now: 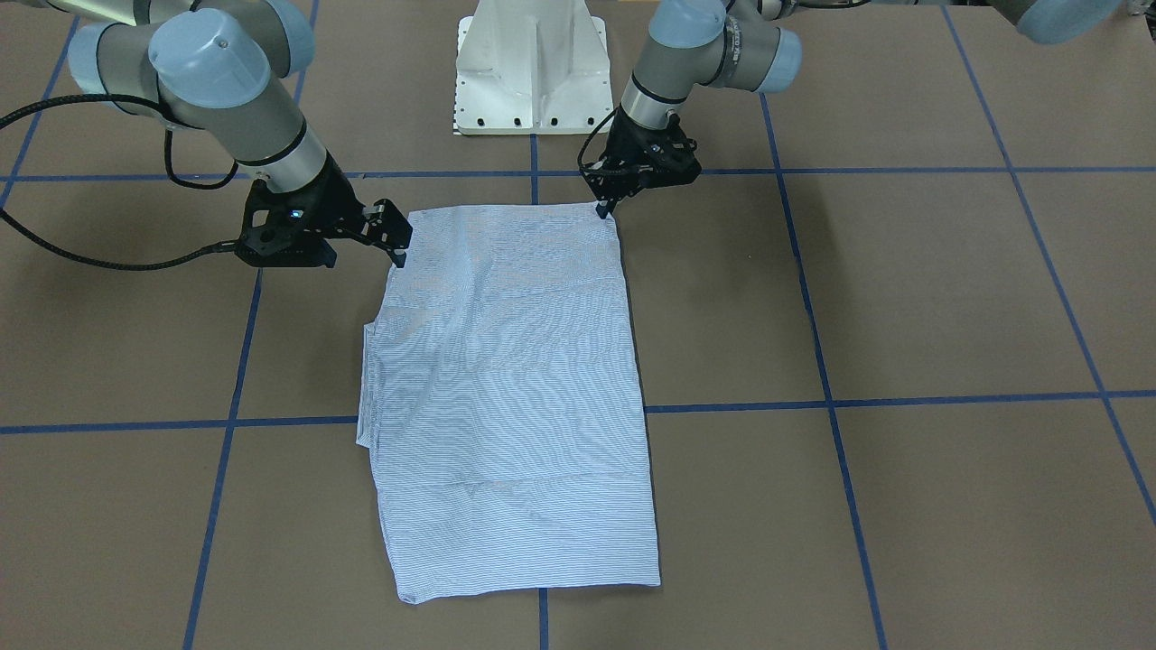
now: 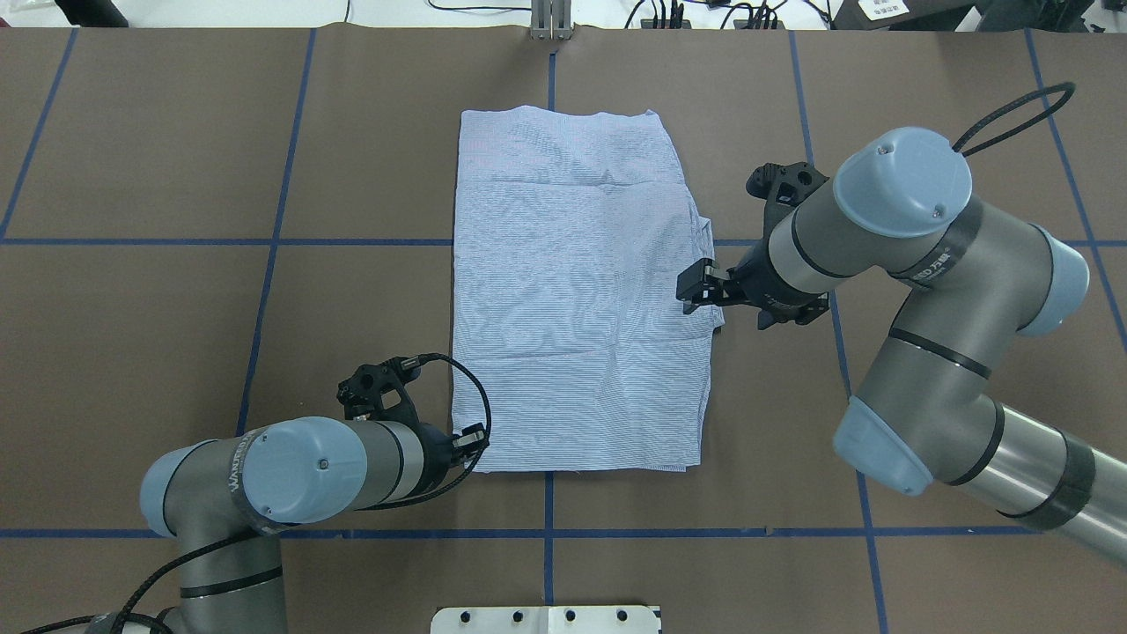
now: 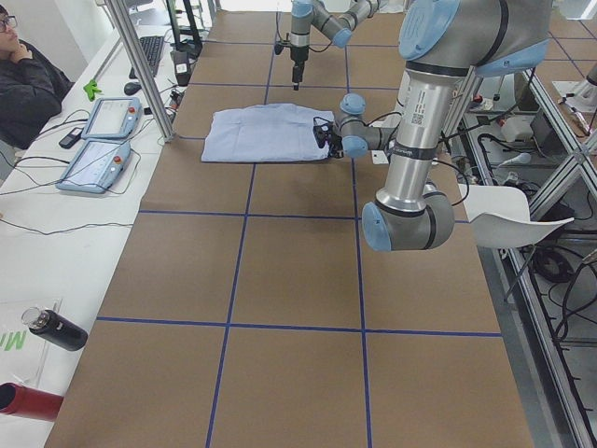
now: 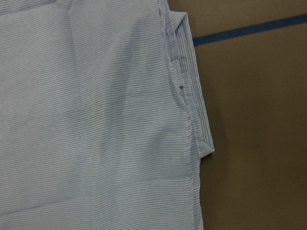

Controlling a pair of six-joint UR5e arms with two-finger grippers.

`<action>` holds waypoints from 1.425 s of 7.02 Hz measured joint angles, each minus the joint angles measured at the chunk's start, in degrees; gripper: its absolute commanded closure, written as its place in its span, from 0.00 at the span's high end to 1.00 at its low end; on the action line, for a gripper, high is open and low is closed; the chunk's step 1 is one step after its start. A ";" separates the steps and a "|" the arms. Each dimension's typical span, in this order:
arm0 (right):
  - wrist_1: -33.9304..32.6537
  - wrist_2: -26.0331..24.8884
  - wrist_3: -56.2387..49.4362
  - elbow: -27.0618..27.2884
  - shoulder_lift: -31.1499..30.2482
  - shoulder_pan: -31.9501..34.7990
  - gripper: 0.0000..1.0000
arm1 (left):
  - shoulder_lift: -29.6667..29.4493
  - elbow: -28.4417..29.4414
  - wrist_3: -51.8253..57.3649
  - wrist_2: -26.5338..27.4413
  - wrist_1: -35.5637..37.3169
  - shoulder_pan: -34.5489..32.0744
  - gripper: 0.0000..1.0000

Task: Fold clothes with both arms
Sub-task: 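Move the right gripper down the side edge to the corner nearest the robot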

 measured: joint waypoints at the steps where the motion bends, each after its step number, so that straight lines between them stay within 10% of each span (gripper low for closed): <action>1: 0.02 -1.08 5.63 0.12 0.47 -2.12 1.00 | -0.02 -0.01 0.04 -0.04 0.06 -0.14 0.00; 10: -7.33 -12.81 24.78 -2.71 3.31 -17.08 1.00 | -0.67 0.10 0.08 -0.08 0.09 -0.25 0.00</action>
